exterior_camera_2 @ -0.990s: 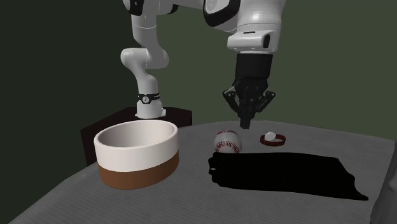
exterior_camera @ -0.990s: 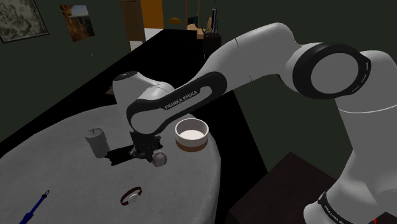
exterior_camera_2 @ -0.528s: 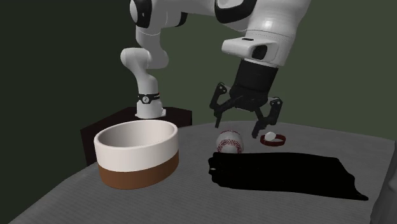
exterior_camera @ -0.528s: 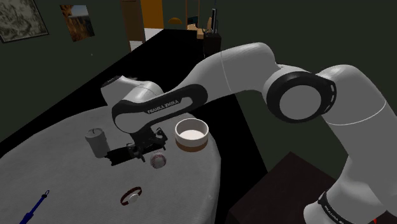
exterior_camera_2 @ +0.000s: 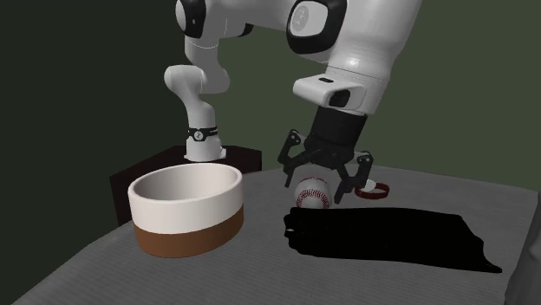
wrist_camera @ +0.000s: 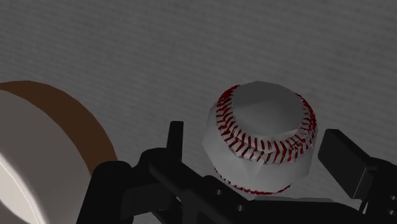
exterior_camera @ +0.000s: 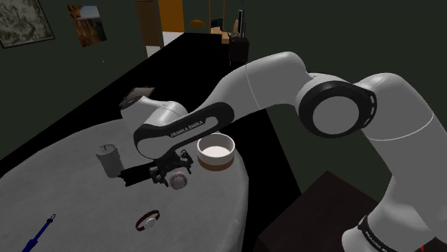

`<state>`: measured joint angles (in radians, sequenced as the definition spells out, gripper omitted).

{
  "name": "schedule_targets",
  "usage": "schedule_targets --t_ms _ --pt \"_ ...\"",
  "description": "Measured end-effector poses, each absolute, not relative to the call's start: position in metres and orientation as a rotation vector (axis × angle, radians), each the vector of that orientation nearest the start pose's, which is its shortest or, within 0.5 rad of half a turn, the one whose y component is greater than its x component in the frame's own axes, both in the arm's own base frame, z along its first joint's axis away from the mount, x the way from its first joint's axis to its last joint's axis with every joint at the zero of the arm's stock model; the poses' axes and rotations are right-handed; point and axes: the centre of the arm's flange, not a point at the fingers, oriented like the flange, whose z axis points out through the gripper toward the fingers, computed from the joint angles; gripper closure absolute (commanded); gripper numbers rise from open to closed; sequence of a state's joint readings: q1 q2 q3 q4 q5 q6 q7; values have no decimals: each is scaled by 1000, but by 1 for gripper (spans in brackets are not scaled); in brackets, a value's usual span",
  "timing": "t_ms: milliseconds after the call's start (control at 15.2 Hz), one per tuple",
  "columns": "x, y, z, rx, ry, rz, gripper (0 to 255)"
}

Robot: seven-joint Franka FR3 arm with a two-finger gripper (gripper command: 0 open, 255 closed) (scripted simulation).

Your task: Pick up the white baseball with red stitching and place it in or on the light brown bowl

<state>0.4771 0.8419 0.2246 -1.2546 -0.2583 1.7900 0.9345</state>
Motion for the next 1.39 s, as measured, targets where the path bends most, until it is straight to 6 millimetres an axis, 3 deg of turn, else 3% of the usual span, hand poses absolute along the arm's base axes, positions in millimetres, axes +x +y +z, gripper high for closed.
schedule_targets --t_ms 330,396,1056,1386 --pt "585 417 240 -3370 320 250 0" --pt "585 417 240 -3370 320 250 255" --pt "585 417 241 -3370 319 249 255" --pt "584 417 262 -3370 320 250 255"
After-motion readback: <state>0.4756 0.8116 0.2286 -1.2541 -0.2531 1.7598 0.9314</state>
